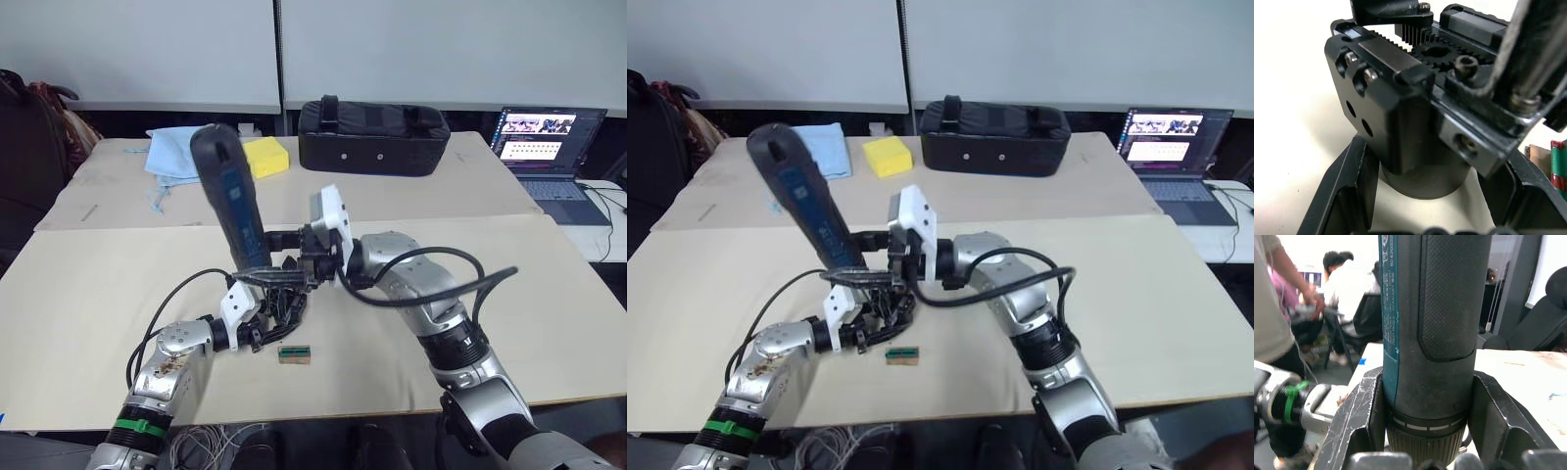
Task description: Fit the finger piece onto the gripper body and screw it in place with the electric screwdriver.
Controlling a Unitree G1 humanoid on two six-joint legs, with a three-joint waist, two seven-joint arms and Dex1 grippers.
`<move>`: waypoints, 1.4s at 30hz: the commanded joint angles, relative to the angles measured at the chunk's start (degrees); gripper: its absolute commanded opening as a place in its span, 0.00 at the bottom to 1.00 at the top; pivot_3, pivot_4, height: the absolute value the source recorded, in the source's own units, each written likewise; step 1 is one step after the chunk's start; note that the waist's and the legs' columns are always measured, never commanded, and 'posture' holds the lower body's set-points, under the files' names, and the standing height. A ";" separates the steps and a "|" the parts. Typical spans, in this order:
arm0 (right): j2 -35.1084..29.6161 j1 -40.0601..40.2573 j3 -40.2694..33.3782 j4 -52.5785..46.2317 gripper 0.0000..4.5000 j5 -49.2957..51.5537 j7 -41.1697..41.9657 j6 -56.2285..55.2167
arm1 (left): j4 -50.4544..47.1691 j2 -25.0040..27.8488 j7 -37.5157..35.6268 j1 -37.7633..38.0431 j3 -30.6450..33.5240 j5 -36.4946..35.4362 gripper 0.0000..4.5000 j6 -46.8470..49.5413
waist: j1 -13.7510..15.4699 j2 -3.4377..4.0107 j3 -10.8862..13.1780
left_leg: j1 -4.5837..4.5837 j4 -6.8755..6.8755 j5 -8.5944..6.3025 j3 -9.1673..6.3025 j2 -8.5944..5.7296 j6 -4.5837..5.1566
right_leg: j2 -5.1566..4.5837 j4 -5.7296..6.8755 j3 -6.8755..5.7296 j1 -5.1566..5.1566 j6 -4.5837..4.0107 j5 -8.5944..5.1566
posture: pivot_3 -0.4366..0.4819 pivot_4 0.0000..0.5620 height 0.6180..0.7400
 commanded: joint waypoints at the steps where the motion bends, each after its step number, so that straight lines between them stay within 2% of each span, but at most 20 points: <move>1: 0.71 -4.69 -4.61 -3.17 0.43 3.93 0.12 -0.39 | 3.26 0.17 1.51 1.45 -1.08 2.50 0.52 1.30 | 0.10 0.00 0.00 | -0.04 0.01 0.03 0.00 -0.01 0.05 | 0.00 0.02 0.01 -0.06 0.03 0.02 | 0.48 0.27 1.00; 5: -0.62 -4.60 -3.72 -4.51 0.43 4.52 2.55 0.74 | 4.17 -0.64 2.90 1.24 -1.10 2.99 0.52 0.31 | 0.28 0.00 0.00 | -0.02 0.00 0.27 0.02 0.00 0.45 | 0.02 0.00 -0.02 -0.03 0.08 0.04 | 0.48 0.27 1.00; 14: -2.80 -3.16 -6.67 -8.99 0.43 9.33 4.64 2.61 | 4.90 -1.17 3.64 1.41 -0.03 1.70 0.52 -0.43 | 0.34 -0.01 0.01 | -0.03 0.01 0.01 0.02 -0.05 0.01 | -0.07 0.01 -0.02 -0.02 0.01 0.01 | 0.48 0.27 1.00; 16: -3.00 -3.34 -8.56 -10.23 0.43 11.82 4.36 2.97 | 4.74 -1.34 3.80 1.36 0.64 1.03 0.75 -0.11 | 0.36 -0.01 0.01 | -0.03 0.01 0.01 0.02 -0.05 0.01 | -0.07 0.01 -0.03 -0.01 0.01 0.01 | 0.48 0.27 1.00; 19: -3.54 -3.36 -10.49 -12.05 0.43 14.79 3.32 4.05 | 4.73 -1.14 3.78 1.37 1.45 0.74 0.99 -0.65 | 0.33 0.00 0.01 | -0.02 0.01 0.01 0.02 -0.06 0.02 | -0.06 0.02 -0.03 -0.01 0.02 0.01 | 0.48 0.27 1.00; 21: -5.04 -3.49 -12.25 -13.83 0.43 17.24 2.72 5.62 | 4.46 0.06 3.12 1.73 3.01 -0.02 0.99 -0.68 | 0.18 0.00 0.01 | -0.02 0.01 0.01 0.01 -0.04 0.02 | -0.03 0.03 -0.02 -0.03 0.01 0.01 | 0.48 0.27 1.00; 27: -18.90 -4.51 -22.18 -15.64 0.43 28.50 -0.38 17.66 | 0.21 9.90 -4.54 8.72 12.51 -7.00 0.99 -1.48 | -0.48 -0.05 0.13 | -0.19 0.00 0.04 0.01 0.19 0.07 | 0.17 0.02 0.01 -0.30 -0.06 -0.01 | 0.48 0.27 1.00; 30: -29.71 -4.40 -26.25 -11.43 0.43 31.77 -0.38 26.03 | -1.17 15.30 -11.44 12.89 19.49 -13.24 0.99 -0.99 | -0.05 -0.02 0.47 | -0.24 -0.08 0.00 0.05 0.26 0.01 | 0.18 -0.01 -0.02 -0.41 -0.26 -0.13 | 0.48 0.27 1.00; 31: -33.88 -4.18 -26.22 -9.96 0.43 30.11 1.08 27.13 | -1.96 16.76 -14.37 13.91 22.02 -15.17 0.99 -2.37 | 0.12 -0.03 0.63 | -0.28 -0.08 -0.01 0.07 0.32 -0.02 | 0.17 -0.03 -0.04 -0.44 -0.28 -0.16 | 0.48 0.27 1.00; 34: -45.95 -5.09 -21.85 -4.69 0.43 26.68 1.14 37.86 | -4.46 19.67 -19.01 14.90 26.18 -17.94 0.99 -4.55 | 1.10 -0.01 0.76 | -0.60 -0.06 -0.05 0.18 0.33 -0.08 | -0.01 -0.12 -0.09 -0.71 -0.29 -0.17 | 0.48 0.27 1.00; 37: -57.48 -5.56 -11.37 -0.46 0.43 19.97 5.37 46.01 | -6.08 22.17 -22.48 15.26 28.07 -19.74 0.99 -3.68 | 1.67 0.01 0.78 | -0.95 -0.04 -0.05 0.45 0.28 -0.09 | -0.24 -0.17 -0.08 -1.18 -0.29 -0.17 | 0.48 0.27 1.00; 38: -59.54 -5.88 -8.37 1.13 0.43 17.89 7.05 46.73 | -6.59 23.11 -23.52 15.49 28.35 -20.47 0.99 -2.35 | 1.62 0.00 0.78 | -1.07 -0.05 -0.05 0.49 0.24 -0.09 | -0.29 -0.21 -0.05 -1.21 -0.28 -0.18 | 0.48 0.27 1.00; 39: -61.58 -5.72 -3.18 2.59 0.43 11.59 7.45 43.98 | -7.14 24.37 -25.26 15.78 28.64 -21.00 0.99 -1.69 | 1.51 -0.02 0.79 | -1.14 -0.04 -0.06 0.51 0.24 -0.09 | -0.29 -0.27 -0.05 -1.22 -0.27 -0.18 | 0.48 0.27 1.00; 42: -63.38 -6.79 8.35 7.16 0.43 -1.18 9.15 40.57 | -8.13 26.25 -28.11 15.94 28.81 -21.93 0.99 -0.26 | 1.22 -0.04 0.82 | -1.30 -0.02 -0.07 0.60 0.04 -0.01 | -0.31 -0.30 0.02 -1.30 -0.18 -0.18 | 0.48 0.27 1.00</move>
